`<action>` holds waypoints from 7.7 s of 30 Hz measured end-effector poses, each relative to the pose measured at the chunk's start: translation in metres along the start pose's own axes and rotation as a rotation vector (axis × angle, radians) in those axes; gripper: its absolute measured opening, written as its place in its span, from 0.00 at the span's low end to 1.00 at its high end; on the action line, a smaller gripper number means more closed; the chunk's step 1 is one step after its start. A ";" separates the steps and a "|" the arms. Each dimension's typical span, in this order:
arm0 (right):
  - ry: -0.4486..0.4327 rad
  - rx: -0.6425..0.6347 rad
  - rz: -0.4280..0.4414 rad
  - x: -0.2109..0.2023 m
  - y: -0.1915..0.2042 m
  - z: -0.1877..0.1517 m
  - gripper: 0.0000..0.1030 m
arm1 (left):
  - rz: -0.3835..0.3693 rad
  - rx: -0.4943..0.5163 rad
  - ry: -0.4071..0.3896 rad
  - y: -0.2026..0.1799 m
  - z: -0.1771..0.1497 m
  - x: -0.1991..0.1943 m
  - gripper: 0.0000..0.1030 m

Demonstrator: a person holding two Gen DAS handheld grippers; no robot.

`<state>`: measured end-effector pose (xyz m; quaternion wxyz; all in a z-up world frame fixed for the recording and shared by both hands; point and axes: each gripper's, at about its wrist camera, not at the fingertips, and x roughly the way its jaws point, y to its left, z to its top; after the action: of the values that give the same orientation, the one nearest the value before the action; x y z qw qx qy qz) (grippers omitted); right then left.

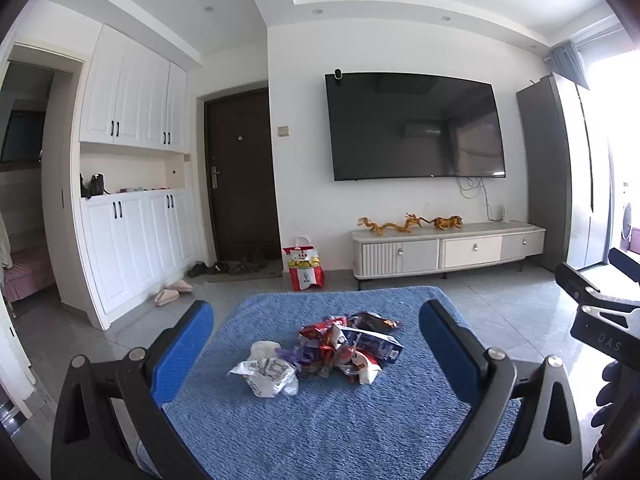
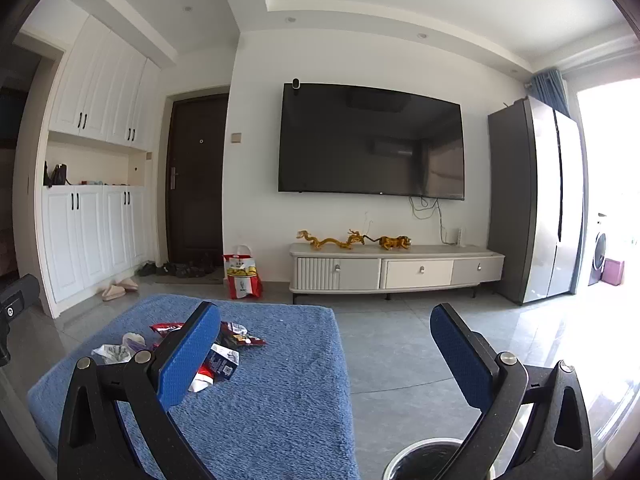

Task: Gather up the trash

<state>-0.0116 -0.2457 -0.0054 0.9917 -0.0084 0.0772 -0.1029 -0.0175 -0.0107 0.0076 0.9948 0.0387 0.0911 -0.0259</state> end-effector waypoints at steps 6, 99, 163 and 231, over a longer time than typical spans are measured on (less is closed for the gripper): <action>0.006 -0.017 -0.007 0.002 -0.003 -0.005 1.00 | 0.005 0.002 -0.011 -0.005 -0.005 0.003 1.00; 0.622 -0.384 0.857 0.253 0.155 -0.069 0.36 | -0.319 -0.286 0.707 0.123 -0.124 0.211 0.03; 0.633 0.417 -0.130 0.140 -0.267 -0.221 0.42 | -1.089 0.298 0.810 -0.367 -0.097 0.211 0.05; 0.656 0.039 0.521 0.273 0.107 -0.072 0.55 | -0.413 -0.342 0.733 0.112 -0.174 0.301 0.26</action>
<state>0.2629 -0.1968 -0.1210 0.9074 0.0634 0.3864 0.1527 0.2534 0.1017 -0.2095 0.8629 -0.1383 0.4462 -0.1928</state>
